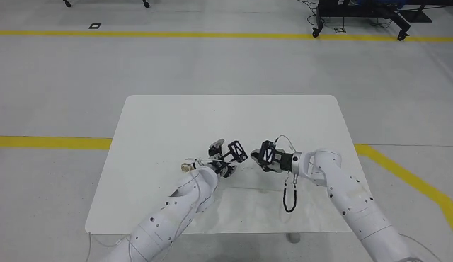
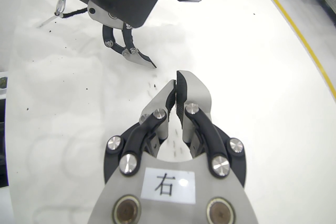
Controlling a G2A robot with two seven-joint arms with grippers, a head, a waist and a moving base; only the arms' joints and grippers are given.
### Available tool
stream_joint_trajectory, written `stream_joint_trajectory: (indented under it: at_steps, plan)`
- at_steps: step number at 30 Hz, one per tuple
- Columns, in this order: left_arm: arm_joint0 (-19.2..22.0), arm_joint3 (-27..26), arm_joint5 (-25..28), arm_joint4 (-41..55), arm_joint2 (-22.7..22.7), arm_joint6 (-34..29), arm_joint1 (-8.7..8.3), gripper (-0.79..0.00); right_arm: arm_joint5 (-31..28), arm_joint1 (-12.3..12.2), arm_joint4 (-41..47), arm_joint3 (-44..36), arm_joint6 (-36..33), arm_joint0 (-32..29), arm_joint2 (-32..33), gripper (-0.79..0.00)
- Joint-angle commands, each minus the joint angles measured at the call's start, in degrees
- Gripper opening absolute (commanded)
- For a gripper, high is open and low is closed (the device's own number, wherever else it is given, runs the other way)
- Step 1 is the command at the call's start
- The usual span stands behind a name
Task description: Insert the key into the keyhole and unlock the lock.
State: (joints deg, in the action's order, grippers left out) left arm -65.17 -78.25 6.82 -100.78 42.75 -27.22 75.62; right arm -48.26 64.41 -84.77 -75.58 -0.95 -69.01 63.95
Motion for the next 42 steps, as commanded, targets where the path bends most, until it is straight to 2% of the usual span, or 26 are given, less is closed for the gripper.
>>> stream_joint_trajectory:
  at_steps: [1, 4, 13, 15, 17, 19, 21, 23, 24, 25, 32, 34, 35, 37, 39, 41, 42]
  plan:
    - [-0.09, -0.45, -0.23, 0.59, 0.71, 0.19, 0.04, 0.000, 0.99, -0.22, 0.53, -0.57, 1.29, -0.68, 1.02, -0.785]
    - [-0.87, -1.81, -2.16, 3.35, 3.17, 0.75, -0.04, 0.000, 1.69, -0.69, 1.83, -1.57, 3.85, -2.20, 3.14, -0.785]
    - [-0.88, -2.02, -2.51, 3.17, 3.31, 1.04, -0.05, 0.000, 1.43, -0.82, 2.08, -1.87, 4.40, -2.63, 3.58, -0.785]
    - [-2.30, -4.18, -6.35, 2.18, 5.22, 4.18, -0.39, 0.000, 1.76, -0.76, 2.80, -2.05, 4.90, -2.87, 3.54, -0.785]
    - [-5.24, -7.70, -7.39, 5.80, 8.83, 9.91, -1.06, 0.000, 1.60, -0.61, 6.58, -2.02, 6.83, -3.19, 3.89, -0.785]
    - [-8.33, -10.51, -4.32, 11.30, 14.07, 16.19, -2.11, 0.000, 1.01, -0.47, 11.78, -1.36, 8.68, -3.09, 4.71, -0.785]
    - [-11.46, -12.65, 1.12, 17.85, 19.68, 21.23, -3.18, 0.000, -0.76, -0.23, 18.79, -0.18, 10.44, -3.13, 5.24, -0.785]
    - [-13.82, -14.32, 7.18, 22.20, 25.08, 22.83, -4.26, 0.000, -4.08, -0.05, 26.97, 2.12, 10.84, -2.76, 5.59, -0.785]
    - [-14.55, -15.21, 8.49, 21.77, 26.38, 22.79, -4.61, 0.000, -5.41, -0.01, 30.30, 3.34, 10.01, -2.29, 5.68, -0.785]
    - [-14.55, -15.21, 8.49, 21.77, 26.38, 22.79, -4.61, 0.000, -6.40, 0.02, 33.19, 4.39, 9.08, -1.87, 5.73, -0.785]
    - [-14.55, -15.21, 8.49, 21.77, 26.38, 22.79, -4.61, 0.000, -6.40, 0.02, 33.19, 4.39, 9.08, -1.87, 5.73, -0.785]
    - [-14.76, -14.26, 9.74, 22.97, 26.64, 25.43, -4.63, 0.000, -6.40, 0.02, 33.19, 4.39, 9.08, -1.87, 5.73, -0.785]
    - [-14.62, -13.07, 12.06, 24.76, 27.12, 27.72, -4.70, 0.000, -6.40, 0.02, 33.19, 4.39, 9.08, -1.87, 5.73, -0.785]
    - [-13.81, -9.05, 20.67, 32.16, 28.81, 32.73, -4.90, 0.000, -5.18, 0.14, 33.84, 3.76, 8.75, -2.15, 5.41, -0.785]
    - [-12.17, -3.39, 34.00, 42.20, 30.06, 35.98, -5.15, 0.000, -6.05, 0.59, 38.38, 3.91, 8.59, -2.16, 3.98, -0.785]
    - [-8.89, 4.79, 48.82, 53.13, 30.32, 34.90, -5.44, 0.000, -8.50, 1.11, 44.42, 5.56, 7.45, -1.08, 2.07, -0.785]
    - [-6.73, 8.17, 51.18, 57.38, 29.44, 32.92, -5.54, 0.000, -9.71, 1.41, 47.90, 6.79, 6.60, -0.31, 0.93, -0.785]
